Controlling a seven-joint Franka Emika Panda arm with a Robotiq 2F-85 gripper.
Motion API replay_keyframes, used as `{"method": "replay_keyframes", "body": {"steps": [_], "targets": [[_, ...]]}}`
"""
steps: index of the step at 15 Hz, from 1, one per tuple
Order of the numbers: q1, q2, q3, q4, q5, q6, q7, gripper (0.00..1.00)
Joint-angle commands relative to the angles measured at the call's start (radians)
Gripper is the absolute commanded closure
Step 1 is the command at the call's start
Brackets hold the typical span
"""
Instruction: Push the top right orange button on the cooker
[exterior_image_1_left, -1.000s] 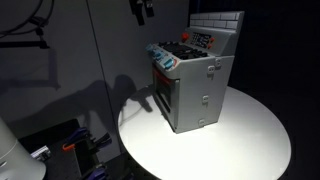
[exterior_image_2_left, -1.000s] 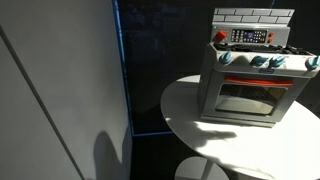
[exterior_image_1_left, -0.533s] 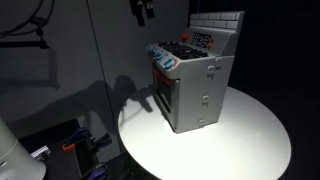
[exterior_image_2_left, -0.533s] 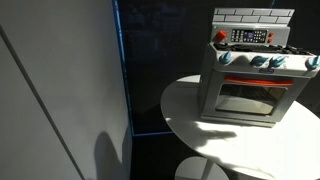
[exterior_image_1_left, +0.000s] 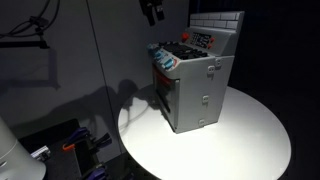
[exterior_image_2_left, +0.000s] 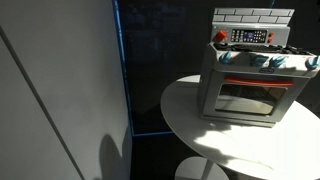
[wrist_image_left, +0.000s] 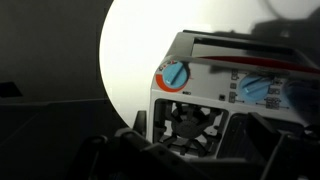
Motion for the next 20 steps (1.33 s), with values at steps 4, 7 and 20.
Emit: {"method": "replay_keyframes", "body": {"steps": [4,7,20], "targets": [[-0.036,0.053,-0.012,-0.001,-0.018,0.158,0.110,0.00],[-0.049,0.089,-0.016,0.003,-0.030,0.216,0.158,0.00],[-0.053,0.252,-0.075,0.066,-0.137,0.378,0.334,0.00]]}}
